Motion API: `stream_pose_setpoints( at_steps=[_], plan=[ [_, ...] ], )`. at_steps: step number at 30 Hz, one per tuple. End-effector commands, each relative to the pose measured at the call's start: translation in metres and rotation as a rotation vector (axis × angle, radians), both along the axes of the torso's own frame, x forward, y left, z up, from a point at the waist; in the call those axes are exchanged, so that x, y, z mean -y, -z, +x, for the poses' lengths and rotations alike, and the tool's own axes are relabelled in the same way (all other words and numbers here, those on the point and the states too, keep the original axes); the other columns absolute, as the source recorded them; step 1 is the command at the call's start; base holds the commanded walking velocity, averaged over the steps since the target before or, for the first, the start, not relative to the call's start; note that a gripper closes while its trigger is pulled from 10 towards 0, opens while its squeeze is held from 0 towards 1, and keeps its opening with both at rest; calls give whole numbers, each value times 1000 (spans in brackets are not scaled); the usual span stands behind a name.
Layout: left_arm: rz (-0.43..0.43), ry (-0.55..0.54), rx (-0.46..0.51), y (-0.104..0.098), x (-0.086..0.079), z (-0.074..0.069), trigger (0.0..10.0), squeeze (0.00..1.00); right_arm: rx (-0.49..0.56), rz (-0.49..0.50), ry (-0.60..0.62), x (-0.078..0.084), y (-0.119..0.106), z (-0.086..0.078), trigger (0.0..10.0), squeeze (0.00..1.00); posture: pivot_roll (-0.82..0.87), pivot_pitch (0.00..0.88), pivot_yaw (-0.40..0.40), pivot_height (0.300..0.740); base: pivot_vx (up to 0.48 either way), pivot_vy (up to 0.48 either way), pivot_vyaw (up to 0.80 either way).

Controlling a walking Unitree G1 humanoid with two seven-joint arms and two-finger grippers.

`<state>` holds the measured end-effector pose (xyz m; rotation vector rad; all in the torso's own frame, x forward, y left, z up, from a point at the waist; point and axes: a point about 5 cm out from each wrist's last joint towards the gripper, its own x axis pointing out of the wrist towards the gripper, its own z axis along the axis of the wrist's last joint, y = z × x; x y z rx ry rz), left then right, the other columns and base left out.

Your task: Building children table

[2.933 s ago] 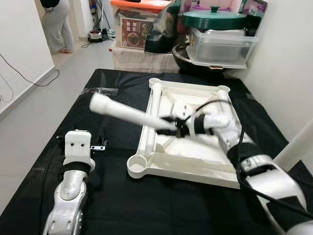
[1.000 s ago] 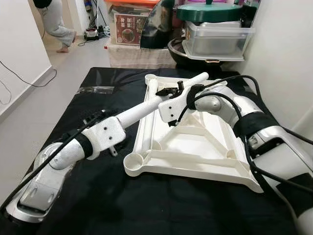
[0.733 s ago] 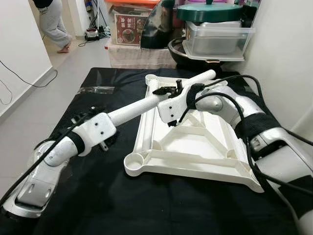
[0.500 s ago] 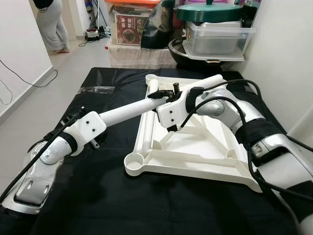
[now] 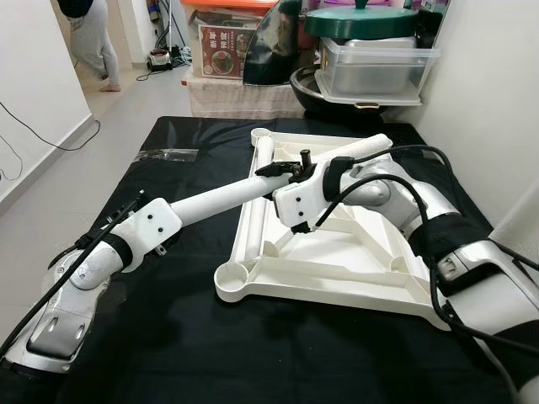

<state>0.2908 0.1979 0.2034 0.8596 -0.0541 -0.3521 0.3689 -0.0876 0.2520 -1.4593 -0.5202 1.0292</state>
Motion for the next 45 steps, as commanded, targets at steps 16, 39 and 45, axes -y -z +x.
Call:
stream_pose_setpoints(
  at_steps=[16, 39, 45],
  plan=[
    [-130, -48, 105, 2, 11, -6, 10000, 0, -20, 743, 66, 7, -59, 6, 10000, 0, 29, 0, -59, 740, 0, 0, 0],
    [-378, -45, 212, 7, 32, -15, 10000, 0, -1573, 1290, -131, -16, 34, -27, 10000, 0, 45, 0, -70, 740, 0, 0, 0],
    [-403, -34, 182, 19, 39, -20, 10000, 0, -1696, 1333, -256, -20, 20, -40, 10000, 0, 41, 0, -71, 740, 0, 0, 0]
  ],
)
